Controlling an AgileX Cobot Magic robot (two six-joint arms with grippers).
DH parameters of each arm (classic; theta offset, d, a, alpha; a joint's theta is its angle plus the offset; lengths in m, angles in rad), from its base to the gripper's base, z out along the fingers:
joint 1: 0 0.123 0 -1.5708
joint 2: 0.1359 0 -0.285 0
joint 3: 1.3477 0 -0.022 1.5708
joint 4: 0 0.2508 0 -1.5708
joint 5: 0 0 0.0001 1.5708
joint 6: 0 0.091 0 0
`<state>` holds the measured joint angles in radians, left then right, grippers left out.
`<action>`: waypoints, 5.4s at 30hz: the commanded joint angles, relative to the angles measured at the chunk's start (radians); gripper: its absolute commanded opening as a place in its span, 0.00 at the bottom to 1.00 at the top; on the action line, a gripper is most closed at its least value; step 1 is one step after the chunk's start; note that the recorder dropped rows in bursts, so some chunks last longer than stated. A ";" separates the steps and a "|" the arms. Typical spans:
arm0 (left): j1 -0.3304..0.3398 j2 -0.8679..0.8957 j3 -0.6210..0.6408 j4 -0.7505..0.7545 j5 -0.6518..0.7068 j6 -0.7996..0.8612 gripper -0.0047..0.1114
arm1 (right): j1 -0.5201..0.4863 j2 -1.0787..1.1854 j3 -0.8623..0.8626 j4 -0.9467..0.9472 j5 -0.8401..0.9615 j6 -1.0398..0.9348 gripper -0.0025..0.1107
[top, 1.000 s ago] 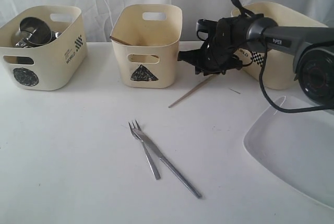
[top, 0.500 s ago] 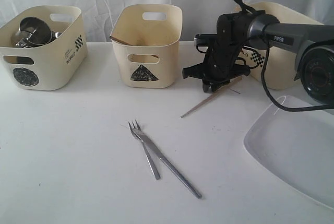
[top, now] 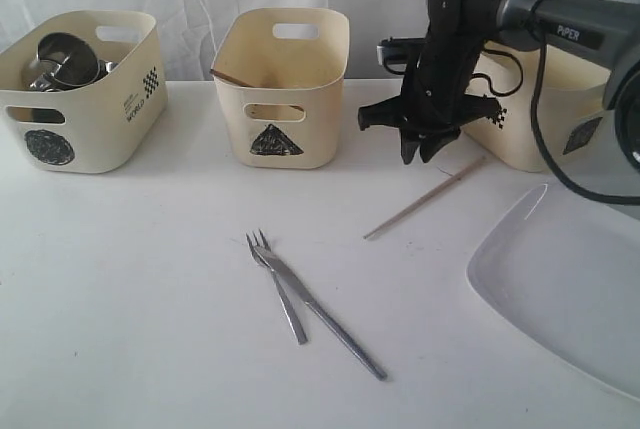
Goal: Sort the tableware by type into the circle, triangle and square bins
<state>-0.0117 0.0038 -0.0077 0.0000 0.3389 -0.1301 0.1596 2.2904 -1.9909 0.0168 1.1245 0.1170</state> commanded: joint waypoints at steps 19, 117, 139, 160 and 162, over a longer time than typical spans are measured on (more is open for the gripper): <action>-0.004 -0.004 0.008 -0.010 0.028 0.000 0.05 | -0.002 -0.029 0.014 0.039 0.097 0.759 0.51; -0.004 -0.004 0.008 -0.010 0.028 0.000 0.05 | 0.006 -0.117 0.044 0.934 -0.833 -0.863 0.02; -0.004 -0.004 0.008 -0.010 0.028 0.000 0.05 | 0.058 -0.022 0.013 1.160 -0.805 -1.178 0.25; -0.004 -0.004 0.008 -0.010 0.028 0.000 0.05 | 0.058 -0.196 0.013 0.356 -0.315 -0.515 0.04; -0.004 -0.004 0.008 -0.010 0.028 0.000 0.05 | 0.058 -0.224 0.013 0.318 -0.238 -0.439 0.03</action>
<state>-0.0117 0.0038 -0.0077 0.0000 0.3389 -0.1301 0.2206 2.1120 -1.9720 0.4213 0.7979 -0.4390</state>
